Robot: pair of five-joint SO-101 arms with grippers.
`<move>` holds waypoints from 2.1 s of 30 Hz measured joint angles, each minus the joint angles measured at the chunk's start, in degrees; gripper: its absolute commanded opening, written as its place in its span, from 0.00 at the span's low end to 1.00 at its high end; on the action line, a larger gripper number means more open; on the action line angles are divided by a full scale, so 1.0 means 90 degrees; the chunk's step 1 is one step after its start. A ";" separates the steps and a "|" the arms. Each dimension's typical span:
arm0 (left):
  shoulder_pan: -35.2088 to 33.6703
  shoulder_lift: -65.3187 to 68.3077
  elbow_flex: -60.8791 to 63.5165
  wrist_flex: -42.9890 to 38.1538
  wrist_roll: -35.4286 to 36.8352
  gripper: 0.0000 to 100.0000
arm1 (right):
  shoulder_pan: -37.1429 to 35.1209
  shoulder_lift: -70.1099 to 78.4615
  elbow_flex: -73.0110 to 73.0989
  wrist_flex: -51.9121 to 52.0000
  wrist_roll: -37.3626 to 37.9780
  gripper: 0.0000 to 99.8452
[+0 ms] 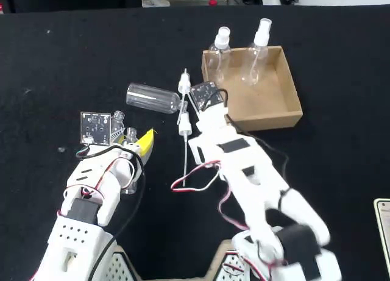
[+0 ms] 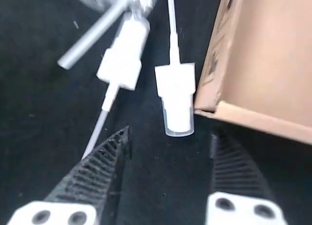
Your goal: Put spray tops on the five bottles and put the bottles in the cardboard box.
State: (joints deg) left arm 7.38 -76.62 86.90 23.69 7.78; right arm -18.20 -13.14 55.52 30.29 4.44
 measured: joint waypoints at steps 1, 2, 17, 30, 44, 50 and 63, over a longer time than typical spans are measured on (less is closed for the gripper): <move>0.0000 0.0000 0.0000 0.0000 0.0000 0.23 | 0.0000 0.0195 -0.0088 -0.0010 0.0000 0.17; 0.0000 0.0000 0.0000 0.0000 0.0000 0.23 | 0.0000 0.0371 -0.0195 -0.0020 0.0000 0.17; 0.0000 0.0000 0.0000 0.0000 0.0000 0.23 | -0.0039 0.0625 -0.0400 -0.0049 0.0000 0.09; 0.0000 0.0000 0.0000 0.0000 0.0000 0.23 | -0.0039 0.0098 -0.0400 0.0811 0.0020 0.01; -0.0107 0.0000 0.0000 0.0000 0.0000 0.23 | -0.0039 -0.1563 -0.0938 0.3536 0.0645 0.02; -0.0635 0.0000 0.0000 0.0000 0.0000 0.23 | -0.0322 -0.2393 -0.0938 0.3966 0.1485 0.01; -0.1104 0.0000 0.0000 0.0000 0.0059 0.23 | -0.1651 -0.4103 -0.0117 0.4132 0.2149 0.02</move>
State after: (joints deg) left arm -2.55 -76.62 86.90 23.69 8.31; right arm -33.05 -50.07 54.46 67.47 23.78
